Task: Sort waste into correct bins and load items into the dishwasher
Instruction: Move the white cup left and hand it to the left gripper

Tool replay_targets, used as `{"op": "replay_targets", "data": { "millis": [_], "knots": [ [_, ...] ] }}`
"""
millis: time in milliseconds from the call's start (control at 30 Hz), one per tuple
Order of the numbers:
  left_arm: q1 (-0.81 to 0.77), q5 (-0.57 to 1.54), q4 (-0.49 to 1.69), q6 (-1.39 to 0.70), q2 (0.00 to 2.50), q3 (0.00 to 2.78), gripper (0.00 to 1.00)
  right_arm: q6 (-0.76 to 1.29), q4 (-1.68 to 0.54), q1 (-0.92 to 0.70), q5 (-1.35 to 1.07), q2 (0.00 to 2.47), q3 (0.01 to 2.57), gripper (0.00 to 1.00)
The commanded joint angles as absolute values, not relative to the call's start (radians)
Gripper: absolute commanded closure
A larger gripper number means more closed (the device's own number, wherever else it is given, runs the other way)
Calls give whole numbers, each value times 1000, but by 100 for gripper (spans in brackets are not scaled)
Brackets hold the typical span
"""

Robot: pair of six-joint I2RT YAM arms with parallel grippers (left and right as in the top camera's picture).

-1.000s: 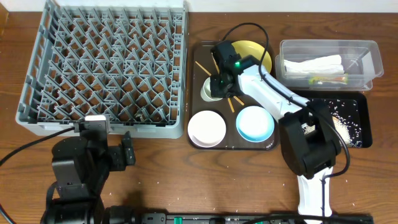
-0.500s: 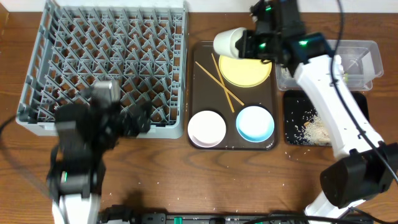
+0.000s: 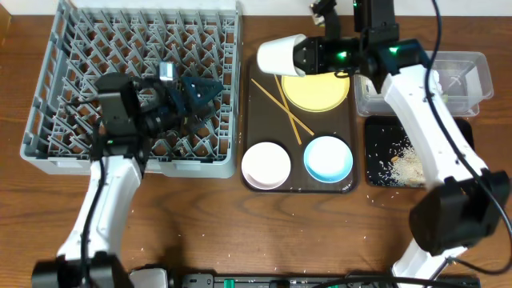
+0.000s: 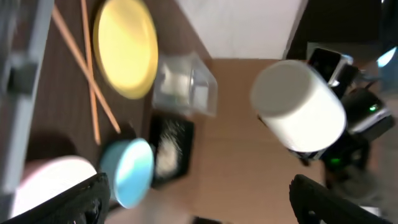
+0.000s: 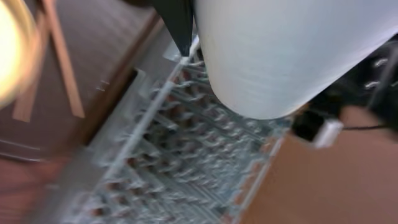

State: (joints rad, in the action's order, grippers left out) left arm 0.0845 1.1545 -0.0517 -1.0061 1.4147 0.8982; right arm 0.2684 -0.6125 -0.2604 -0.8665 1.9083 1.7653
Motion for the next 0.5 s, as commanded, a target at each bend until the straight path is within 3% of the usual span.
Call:
{"op": "replay_targets", "data": {
  "millis": [0,233,467],
  "knots": [
    [88,1299,-54,-1142,1442,918,7,237,-567,-270,-1153,1991,1765,99],
    [88,1362,-55,-1076,1451,918,7,231,-417,-286,-1525,2127,1765,99],
    [88,1367,-55,-1033,1451,918,7,230,-402,-390,-1534,2192,1764,99]
  ]
}}
